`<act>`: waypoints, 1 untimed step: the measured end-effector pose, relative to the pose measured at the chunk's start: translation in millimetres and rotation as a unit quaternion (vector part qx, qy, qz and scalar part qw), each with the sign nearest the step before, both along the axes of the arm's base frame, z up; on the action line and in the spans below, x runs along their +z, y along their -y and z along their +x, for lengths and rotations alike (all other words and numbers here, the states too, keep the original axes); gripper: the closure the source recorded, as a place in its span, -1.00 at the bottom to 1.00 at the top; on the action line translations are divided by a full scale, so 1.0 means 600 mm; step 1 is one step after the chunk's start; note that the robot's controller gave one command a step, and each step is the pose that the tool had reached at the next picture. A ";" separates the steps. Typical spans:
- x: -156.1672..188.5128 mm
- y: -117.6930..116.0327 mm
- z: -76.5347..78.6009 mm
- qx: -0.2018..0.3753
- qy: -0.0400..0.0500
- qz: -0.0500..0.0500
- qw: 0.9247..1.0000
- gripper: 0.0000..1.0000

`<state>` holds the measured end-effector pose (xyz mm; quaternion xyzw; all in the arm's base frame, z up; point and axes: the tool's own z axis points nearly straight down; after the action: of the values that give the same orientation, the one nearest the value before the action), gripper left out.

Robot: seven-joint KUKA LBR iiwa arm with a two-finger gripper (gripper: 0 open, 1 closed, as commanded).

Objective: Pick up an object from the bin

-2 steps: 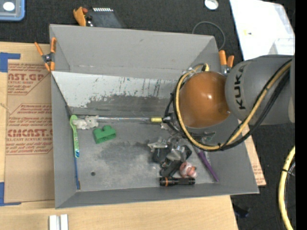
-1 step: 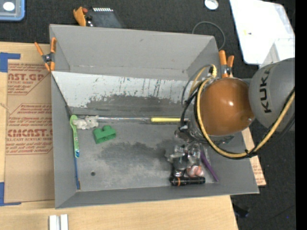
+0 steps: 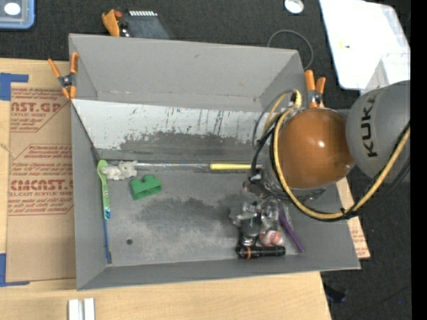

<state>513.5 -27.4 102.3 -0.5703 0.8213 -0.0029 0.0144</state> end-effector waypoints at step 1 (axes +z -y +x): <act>0.070 0.004 0.063 0.009 -0.002 0.001 1.000 1.00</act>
Offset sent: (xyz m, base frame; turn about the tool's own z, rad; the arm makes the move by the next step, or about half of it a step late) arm -0.0067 -0.0060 0.0540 0.0297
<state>551.5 -30.0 144.3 -0.5773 0.8164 -0.0011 0.0136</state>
